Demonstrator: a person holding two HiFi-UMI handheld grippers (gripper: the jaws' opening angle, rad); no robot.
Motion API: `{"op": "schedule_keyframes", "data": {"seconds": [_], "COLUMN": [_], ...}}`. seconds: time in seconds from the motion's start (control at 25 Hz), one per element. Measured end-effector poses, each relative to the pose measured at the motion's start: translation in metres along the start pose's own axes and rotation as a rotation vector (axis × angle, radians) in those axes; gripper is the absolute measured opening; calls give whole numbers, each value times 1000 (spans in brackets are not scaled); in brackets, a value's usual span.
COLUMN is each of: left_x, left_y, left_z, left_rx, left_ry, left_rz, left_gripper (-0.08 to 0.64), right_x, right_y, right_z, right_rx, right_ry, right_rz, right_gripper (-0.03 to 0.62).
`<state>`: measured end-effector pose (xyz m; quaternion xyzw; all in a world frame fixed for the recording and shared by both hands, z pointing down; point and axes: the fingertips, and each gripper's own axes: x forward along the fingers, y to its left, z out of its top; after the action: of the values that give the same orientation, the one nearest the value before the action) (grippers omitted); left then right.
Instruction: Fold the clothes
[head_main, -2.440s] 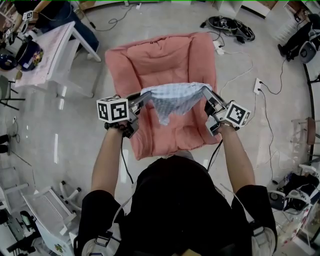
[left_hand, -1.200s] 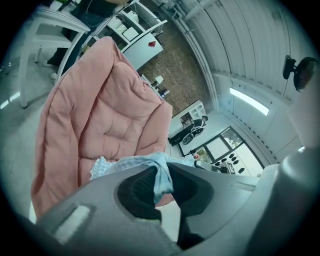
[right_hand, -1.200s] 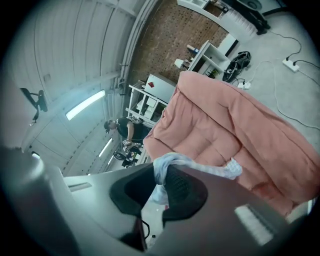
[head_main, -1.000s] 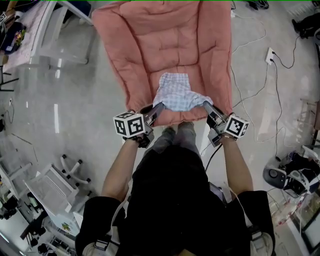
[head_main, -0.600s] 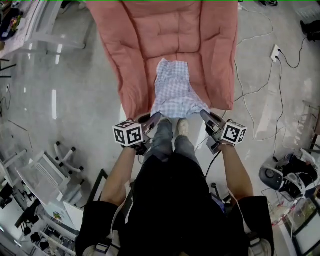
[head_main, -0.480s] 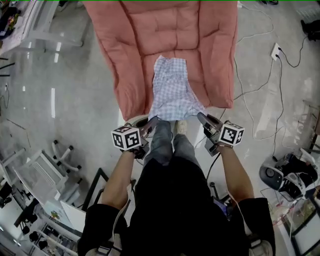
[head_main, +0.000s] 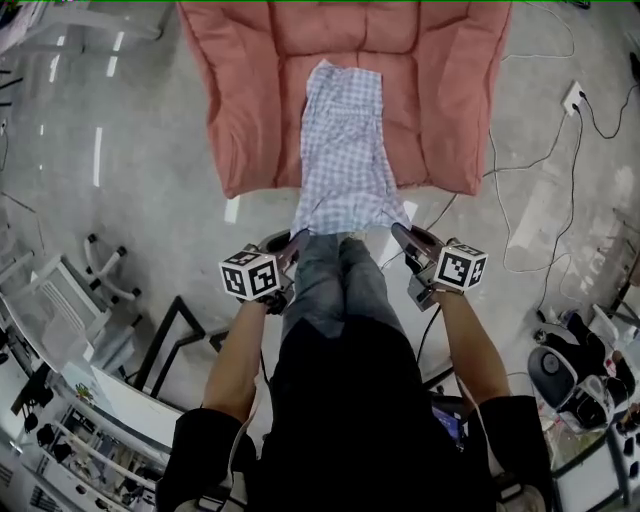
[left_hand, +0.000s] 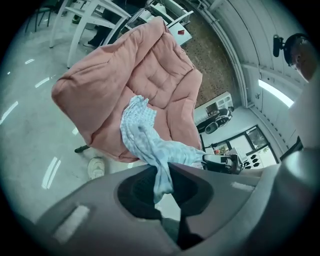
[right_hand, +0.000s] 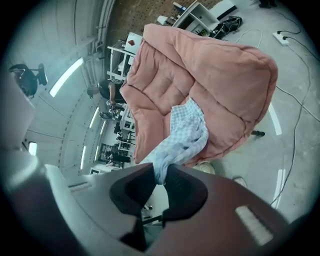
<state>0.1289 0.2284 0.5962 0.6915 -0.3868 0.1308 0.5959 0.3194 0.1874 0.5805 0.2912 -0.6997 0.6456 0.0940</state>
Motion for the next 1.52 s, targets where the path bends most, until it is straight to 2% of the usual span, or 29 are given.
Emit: {"op": "schedule_keyframes", "data": {"seconds": [0.36,0.56,0.68,0.92,1.24,1.52], "left_x": [9,8,8,11,33,62], "left_y": [27,26,21,5,10,21], "left_z": [-45,-33,-10,61,146,206], "left_rx": [-49,-23,11,56,55,-13], "left_ry": [9,4,-3,-31,-12,9], "left_rz": [59,72,85,79,57,42], "left_gripper": [35,35,35,35,37,38], "right_x": [7,10,13,22,50,79], "right_y": [-32,-23,-13,11,13,2], "right_z": [-46,-36,-17,41,119,178], "right_rx": [17,9,-4,-24,-4,34], "right_ry": [69,57,39,-27,-128,-215], "right_rz": [-31,-15,-10,0,-41,-109], "right_gripper": [41,41,41,41,41,41]}}
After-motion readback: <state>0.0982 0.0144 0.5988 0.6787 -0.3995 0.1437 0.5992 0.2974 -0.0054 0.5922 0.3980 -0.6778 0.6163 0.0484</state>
